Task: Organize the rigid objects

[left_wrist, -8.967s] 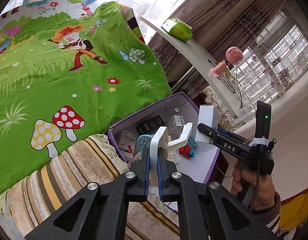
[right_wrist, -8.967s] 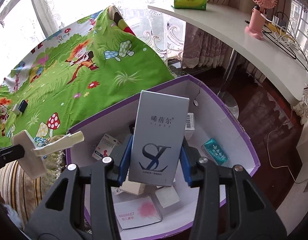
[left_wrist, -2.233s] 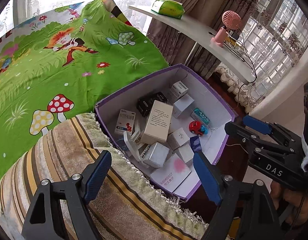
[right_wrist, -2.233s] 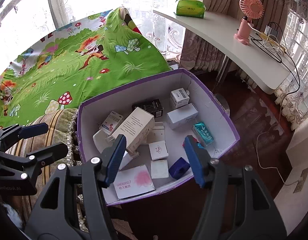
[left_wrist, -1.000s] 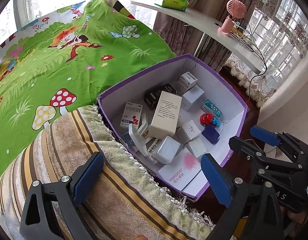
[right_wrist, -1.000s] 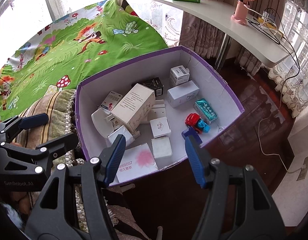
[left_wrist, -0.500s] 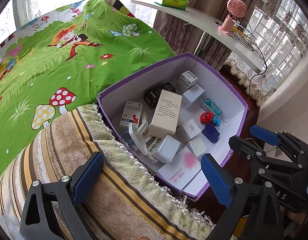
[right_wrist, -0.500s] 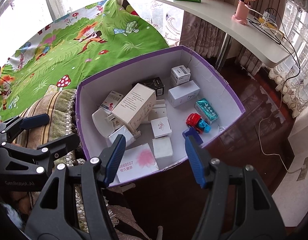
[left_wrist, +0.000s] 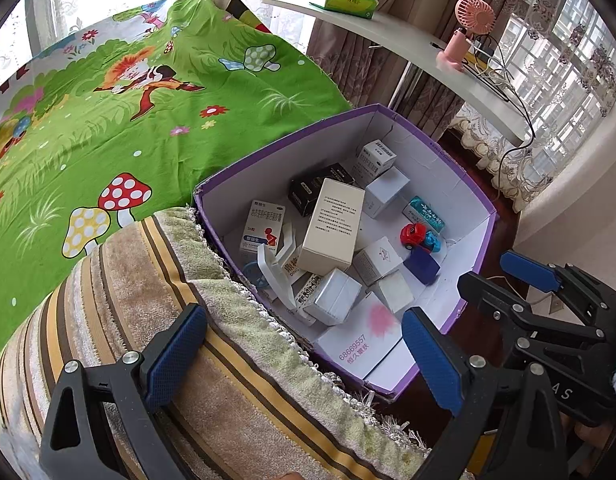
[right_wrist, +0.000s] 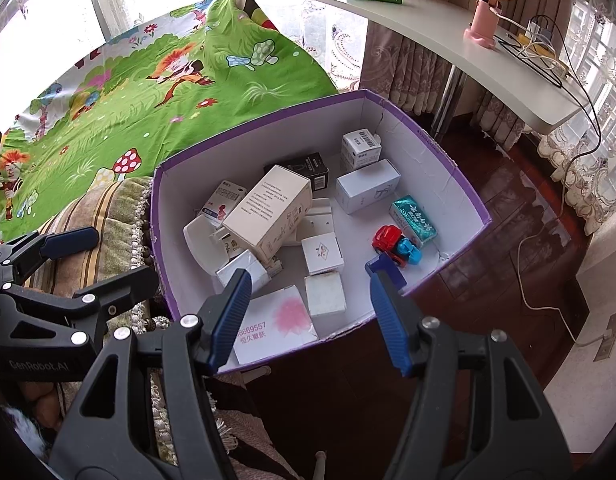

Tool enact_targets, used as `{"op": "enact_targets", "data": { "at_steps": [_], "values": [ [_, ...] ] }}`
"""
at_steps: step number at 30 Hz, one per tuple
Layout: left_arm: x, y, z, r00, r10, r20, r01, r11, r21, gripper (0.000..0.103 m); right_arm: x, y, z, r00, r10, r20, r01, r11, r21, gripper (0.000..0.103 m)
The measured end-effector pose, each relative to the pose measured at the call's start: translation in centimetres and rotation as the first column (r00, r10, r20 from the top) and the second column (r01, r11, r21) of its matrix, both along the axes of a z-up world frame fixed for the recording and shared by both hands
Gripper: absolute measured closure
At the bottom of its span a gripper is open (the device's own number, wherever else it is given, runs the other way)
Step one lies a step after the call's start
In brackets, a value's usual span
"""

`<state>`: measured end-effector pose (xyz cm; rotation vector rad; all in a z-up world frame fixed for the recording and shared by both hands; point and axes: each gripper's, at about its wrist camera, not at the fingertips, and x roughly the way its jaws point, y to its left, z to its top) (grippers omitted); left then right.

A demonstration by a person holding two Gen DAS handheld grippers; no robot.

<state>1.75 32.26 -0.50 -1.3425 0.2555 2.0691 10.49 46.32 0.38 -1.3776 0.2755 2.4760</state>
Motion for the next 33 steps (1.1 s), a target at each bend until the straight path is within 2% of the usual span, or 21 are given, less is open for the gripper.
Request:
{"op": "enact_targets", "data": {
  "at_steps": [33],
  "values": [
    [0.11,0.08,-0.04,1.000,-0.003,0.000,0.003,1.000,-0.003,0.003,0.16,0.10,-0.34,1.000,-0.004,0.007,0.004,1.000,-0.006,0.038]
  ]
}}
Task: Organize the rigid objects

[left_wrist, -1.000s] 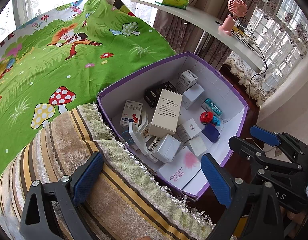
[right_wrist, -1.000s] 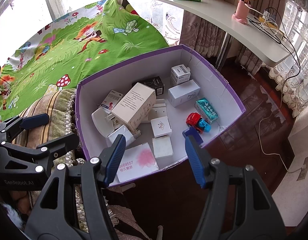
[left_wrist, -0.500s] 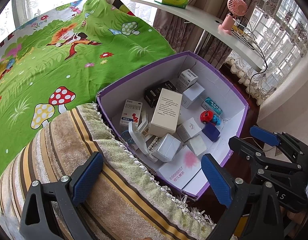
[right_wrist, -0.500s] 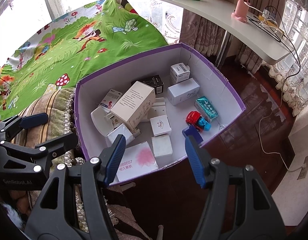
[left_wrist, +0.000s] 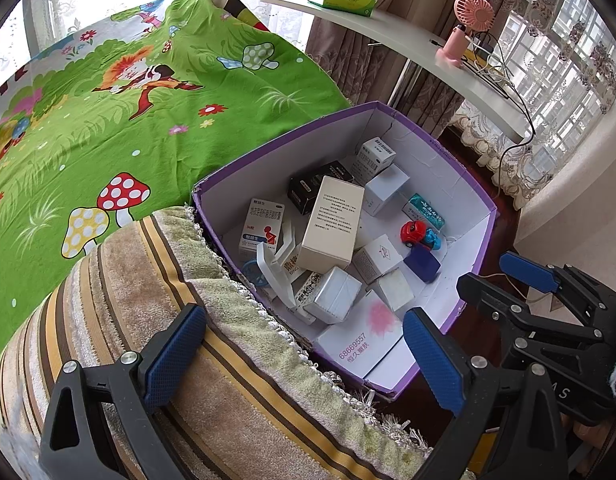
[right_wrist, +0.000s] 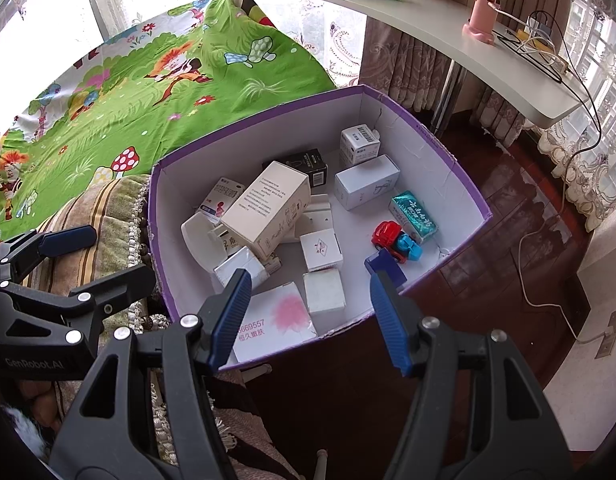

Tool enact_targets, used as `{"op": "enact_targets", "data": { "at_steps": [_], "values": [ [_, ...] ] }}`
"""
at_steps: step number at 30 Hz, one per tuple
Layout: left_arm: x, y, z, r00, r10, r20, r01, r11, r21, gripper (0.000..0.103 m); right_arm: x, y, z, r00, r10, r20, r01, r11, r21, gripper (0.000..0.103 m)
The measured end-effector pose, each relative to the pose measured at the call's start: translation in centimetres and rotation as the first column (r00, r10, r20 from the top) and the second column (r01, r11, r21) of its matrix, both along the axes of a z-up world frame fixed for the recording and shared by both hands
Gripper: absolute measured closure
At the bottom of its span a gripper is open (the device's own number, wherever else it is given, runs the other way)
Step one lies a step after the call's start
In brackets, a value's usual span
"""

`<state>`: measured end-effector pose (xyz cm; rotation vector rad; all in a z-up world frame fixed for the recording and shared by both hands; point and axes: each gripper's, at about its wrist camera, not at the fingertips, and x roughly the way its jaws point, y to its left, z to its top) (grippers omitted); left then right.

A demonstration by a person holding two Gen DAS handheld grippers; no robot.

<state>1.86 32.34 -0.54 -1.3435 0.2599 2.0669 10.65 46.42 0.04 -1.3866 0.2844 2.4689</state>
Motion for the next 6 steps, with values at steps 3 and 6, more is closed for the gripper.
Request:
{"op": "enact_targets", "data": {
  "at_steps": [3,6],
  "values": [
    [0.30,-0.07,-0.12,1.000,-0.011,-0.007,0.011,1.000,-0.001,0.002,0.02,-0.02,-0.02,1.000,0.000,0.000,0.000,1.000,0.001,0.038],
    [0.54,-0.02,-0.11,1.000,-0.020,-0.015,0.020,1.000,-0.008,0.001,0.04,-0.01,-0.06,1.000,0.004,-0.001,-0.004,1.000,-0.002,0.038]
  ]
}}
